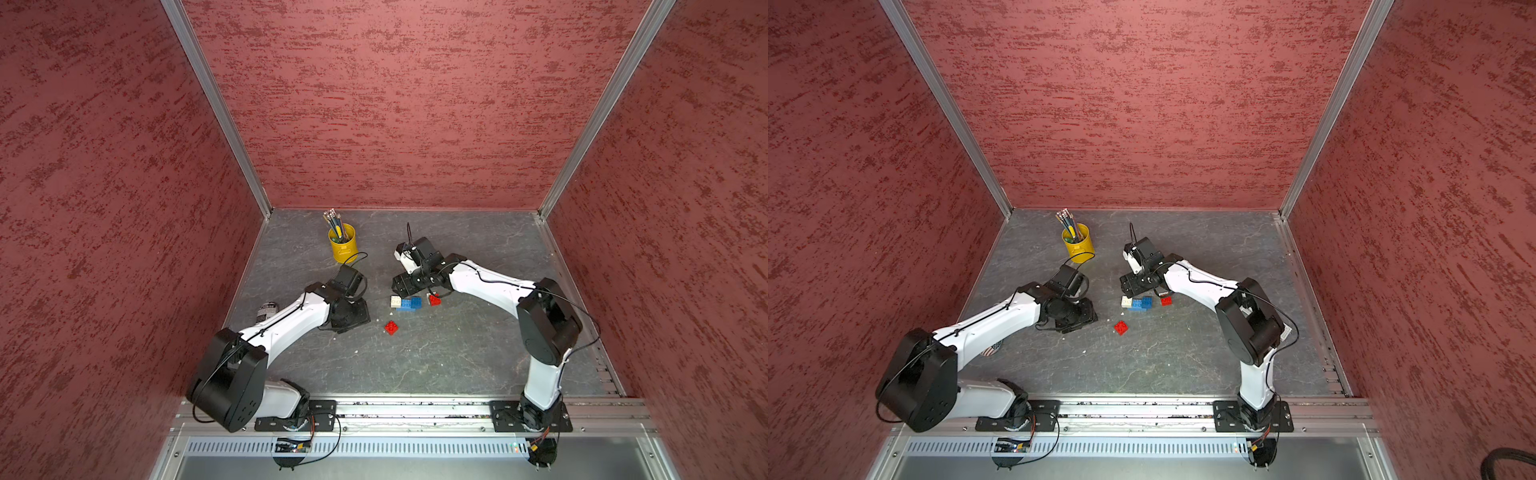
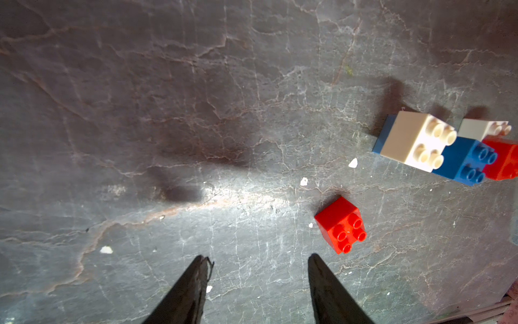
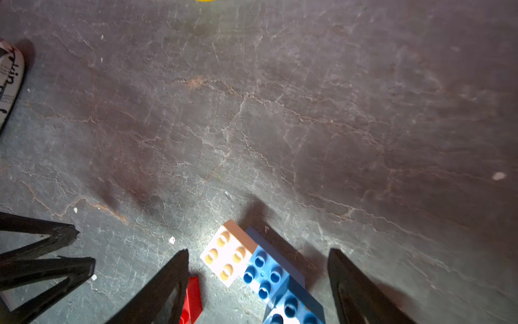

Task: Assemble the letter y with lego
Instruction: Pick up the lego brick from the center of the board.

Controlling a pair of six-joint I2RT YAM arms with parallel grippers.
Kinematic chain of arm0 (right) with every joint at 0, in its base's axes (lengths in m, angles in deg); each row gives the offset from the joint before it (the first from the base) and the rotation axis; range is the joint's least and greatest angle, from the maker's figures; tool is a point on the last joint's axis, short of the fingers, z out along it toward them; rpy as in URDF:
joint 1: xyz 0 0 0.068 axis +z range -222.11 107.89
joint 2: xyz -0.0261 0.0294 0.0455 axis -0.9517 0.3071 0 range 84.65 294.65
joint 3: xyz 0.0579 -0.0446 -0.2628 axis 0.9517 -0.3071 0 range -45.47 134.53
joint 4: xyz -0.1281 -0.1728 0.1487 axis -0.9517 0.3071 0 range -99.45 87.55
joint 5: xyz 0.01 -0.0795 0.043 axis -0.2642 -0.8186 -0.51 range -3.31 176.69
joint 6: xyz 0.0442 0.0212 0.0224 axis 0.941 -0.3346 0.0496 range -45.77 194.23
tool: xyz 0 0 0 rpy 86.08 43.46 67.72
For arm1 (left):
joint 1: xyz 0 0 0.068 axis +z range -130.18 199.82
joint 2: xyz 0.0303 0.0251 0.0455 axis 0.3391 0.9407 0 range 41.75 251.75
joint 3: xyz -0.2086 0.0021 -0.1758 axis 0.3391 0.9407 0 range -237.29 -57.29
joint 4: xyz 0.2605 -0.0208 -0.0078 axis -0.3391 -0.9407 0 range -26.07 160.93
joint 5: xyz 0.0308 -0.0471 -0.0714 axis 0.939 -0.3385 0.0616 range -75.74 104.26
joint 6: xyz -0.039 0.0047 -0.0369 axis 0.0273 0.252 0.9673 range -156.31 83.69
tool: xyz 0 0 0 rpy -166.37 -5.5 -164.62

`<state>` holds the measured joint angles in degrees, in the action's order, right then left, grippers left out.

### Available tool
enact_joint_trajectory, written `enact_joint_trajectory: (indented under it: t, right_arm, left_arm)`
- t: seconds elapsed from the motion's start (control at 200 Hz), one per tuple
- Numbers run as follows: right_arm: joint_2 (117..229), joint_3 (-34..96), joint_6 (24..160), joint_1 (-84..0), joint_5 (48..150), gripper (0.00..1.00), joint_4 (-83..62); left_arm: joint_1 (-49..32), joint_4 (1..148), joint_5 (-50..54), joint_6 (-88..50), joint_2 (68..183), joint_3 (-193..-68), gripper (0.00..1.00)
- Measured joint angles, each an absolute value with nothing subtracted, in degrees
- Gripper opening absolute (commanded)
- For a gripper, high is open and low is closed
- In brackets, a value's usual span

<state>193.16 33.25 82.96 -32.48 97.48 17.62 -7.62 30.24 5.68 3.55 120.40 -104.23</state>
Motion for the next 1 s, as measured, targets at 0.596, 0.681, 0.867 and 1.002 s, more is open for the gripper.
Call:
enact_joint_trajectory:
  t: [0.596, 0.681, 0.867, 1.002]
  right_arm:
    - [195.98, 28.00, 81.24, -32.10, 104.87, 0.77, 15.96]
    - [195.98, 27.41, 81.24, -31.82, 104.06, 0.71, 16.52]
    - [195.98, 27.09, 81.35, -30.62, 100.43, 0.61, 17.68]
    - [195.98, 27.11, 81.30, -29.66, 97.50, 0.54, 18.40]
  left_arm:
    - [-7.62, 30.78, 5.53, 3.79, 120.64, -104.23, 0.59]
    - [-7.62, 30.92, 5.53, 3.79, 121.17, -104.23, 0.59]
    - [-7.62, 31.07, 5.49, 3.79, 122.35, -104.23, 0.59]
    - [-7.62, 31.07, 5.49, 3.79, 122.54, -104.23, 0.59]
